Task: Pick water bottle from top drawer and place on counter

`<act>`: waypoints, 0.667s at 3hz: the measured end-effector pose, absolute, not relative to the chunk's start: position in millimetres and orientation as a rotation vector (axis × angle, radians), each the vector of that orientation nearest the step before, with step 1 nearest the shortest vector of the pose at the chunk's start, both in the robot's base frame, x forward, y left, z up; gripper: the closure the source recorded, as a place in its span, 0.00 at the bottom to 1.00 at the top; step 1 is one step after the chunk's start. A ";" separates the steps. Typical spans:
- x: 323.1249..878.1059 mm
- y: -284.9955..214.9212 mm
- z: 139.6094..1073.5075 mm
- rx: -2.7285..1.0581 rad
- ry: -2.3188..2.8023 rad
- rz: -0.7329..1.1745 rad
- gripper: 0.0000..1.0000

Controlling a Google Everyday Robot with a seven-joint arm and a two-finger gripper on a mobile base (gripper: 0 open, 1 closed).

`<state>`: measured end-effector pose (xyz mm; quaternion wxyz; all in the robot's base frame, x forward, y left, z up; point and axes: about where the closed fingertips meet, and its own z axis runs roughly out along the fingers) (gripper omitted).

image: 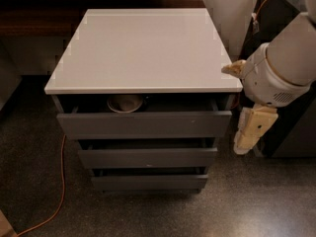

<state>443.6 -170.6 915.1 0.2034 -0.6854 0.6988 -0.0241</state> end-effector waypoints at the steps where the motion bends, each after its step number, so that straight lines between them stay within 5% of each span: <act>1: 444.6 -164.1 883.0 -2.003 1.871 -0.087 0.00; 2: 446.7 -164.3 854.9 -2.080 1.801 -0.103 0.00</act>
Offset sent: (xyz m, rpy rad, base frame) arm 0.0078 0.0046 -0.0997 -0.0904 -0.0311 0.2462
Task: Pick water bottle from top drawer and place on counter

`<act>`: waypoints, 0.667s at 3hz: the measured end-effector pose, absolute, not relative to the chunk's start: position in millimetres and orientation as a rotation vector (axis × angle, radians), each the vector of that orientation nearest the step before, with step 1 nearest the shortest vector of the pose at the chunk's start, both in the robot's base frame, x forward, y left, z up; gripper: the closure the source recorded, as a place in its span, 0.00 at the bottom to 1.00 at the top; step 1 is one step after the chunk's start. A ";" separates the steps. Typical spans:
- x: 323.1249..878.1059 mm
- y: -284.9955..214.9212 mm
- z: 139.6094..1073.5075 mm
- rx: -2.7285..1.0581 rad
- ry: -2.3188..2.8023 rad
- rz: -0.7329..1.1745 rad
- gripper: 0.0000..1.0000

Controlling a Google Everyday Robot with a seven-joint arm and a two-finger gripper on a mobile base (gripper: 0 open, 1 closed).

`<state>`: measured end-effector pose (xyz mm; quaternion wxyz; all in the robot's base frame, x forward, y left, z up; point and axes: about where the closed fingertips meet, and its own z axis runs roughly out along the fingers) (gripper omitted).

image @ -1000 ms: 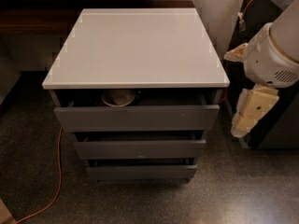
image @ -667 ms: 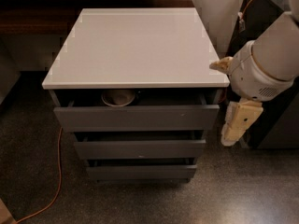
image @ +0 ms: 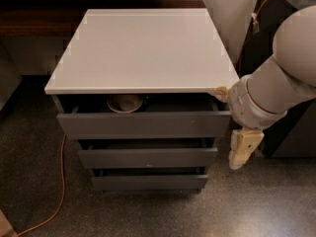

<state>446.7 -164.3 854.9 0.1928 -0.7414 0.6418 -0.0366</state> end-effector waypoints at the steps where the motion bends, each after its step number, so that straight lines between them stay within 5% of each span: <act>1: 457.0 -167.5 828.9 -2.155 1.719 -0.111 0.00; 2: 456.6 -167.4 829.7 -2.156 1.718 -0.113 0.00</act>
Offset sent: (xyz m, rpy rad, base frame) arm 0.0073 -0.0024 -0.0197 -0.0153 -0.0079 0.0541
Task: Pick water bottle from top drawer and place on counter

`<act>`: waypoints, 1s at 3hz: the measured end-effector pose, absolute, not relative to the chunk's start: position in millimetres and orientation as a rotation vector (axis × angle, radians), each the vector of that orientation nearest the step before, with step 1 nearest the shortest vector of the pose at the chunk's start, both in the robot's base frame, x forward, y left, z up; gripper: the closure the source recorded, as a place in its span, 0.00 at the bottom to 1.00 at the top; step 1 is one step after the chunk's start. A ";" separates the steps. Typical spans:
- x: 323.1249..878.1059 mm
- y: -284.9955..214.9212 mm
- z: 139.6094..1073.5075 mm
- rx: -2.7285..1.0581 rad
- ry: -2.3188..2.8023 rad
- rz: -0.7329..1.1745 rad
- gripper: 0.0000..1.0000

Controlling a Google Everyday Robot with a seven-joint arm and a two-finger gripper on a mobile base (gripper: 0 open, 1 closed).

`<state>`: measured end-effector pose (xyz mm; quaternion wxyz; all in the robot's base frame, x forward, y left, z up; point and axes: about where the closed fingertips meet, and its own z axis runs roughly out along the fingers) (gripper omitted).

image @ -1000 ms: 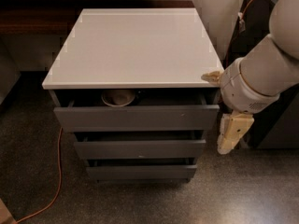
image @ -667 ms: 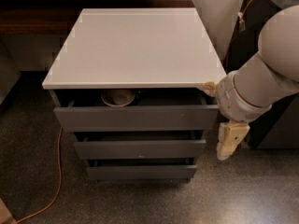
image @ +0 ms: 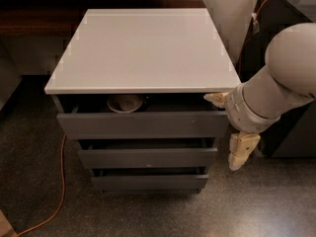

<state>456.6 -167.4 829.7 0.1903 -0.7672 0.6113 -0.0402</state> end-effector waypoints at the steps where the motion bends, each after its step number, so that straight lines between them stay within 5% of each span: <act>1: 458.7 -166.8 824.8 -2.160 1.728 -0.147 0.00; 3: 486.8 -156.0 774.8 -2.150 1.688 -0.024 0.00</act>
Offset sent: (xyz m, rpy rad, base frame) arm 0.0236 0.0057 -0.0571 0.0194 0.0474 0.0040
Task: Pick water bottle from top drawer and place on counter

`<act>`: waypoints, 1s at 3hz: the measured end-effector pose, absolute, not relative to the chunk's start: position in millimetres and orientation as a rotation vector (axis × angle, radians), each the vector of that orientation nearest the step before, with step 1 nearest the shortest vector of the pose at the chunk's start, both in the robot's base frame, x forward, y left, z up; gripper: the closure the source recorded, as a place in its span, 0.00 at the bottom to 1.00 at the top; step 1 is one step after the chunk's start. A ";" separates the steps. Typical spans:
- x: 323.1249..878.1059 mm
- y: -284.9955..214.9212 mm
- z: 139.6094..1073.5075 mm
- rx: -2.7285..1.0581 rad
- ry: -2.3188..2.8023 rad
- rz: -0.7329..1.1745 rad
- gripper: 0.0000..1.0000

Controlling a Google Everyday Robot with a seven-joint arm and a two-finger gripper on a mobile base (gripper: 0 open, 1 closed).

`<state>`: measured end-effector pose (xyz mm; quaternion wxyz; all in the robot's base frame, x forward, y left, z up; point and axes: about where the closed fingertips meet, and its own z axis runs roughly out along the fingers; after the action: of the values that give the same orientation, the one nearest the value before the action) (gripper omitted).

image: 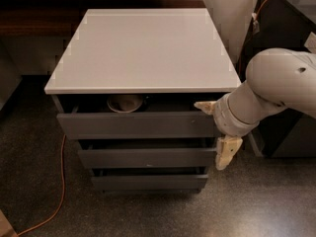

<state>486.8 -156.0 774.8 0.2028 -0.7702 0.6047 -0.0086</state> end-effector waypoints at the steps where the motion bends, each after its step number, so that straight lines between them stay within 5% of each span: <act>1: 503.4 -153.6 755.0 -2.134 1.676 0.012 0.00; 3: 537.9 -158.5 720.3 -2.127 1.690 0.053 0.00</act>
Offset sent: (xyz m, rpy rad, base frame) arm 0.0565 -0.0025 -0.0647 0.0639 0.0418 0.0033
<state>537.9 -158.5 720.3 0.2107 -0.7653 0.6079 0.0192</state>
